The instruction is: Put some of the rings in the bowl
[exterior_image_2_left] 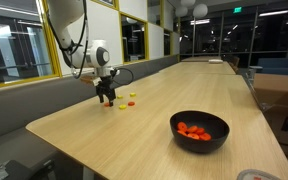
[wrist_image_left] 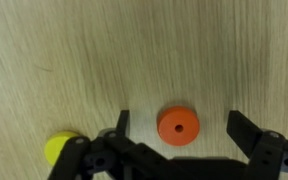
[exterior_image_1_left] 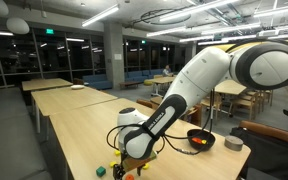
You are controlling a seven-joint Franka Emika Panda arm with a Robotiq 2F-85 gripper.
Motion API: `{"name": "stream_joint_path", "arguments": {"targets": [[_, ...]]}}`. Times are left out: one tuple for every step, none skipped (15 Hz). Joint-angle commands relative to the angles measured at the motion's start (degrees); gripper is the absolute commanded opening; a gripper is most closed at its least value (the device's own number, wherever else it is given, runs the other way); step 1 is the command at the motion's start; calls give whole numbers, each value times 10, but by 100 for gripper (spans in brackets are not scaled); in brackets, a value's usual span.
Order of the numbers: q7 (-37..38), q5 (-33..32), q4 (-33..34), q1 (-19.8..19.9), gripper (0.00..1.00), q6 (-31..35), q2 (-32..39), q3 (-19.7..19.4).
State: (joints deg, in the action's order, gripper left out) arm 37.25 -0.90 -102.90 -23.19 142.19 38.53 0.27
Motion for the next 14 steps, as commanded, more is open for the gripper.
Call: {"name": "stream_joint_path", "arguments": {"targets": [[4,-11,-22,-2,100,19,-21,-6],[1,-9,-21,0,100,21,-20,-6],[0,-9,-21,1,100,24,-19,-6],[-1,-8,-22,1,100,27,-19,-6],[-2,-8,-23,2,100,27,-19,-6],[-3,-7,-23,3,100,28,-19,-6],[-3,-8,-24,3,100,28,-20,-7],[-3,-8,-24,3,100,28,-20,-7],[-2,-10,-24,2,75,28,-20,-9],[-2,-11,-24,1,74,29,-20,-10],[-2,-12,-25,1,66,29,-20,-11],[-2,-12,-25,1,58,29,-21,-12],[-2,-13,-25,1,51,29,-21,-12],[-2,-14,-25,1,42,29,-23,-13]]}}
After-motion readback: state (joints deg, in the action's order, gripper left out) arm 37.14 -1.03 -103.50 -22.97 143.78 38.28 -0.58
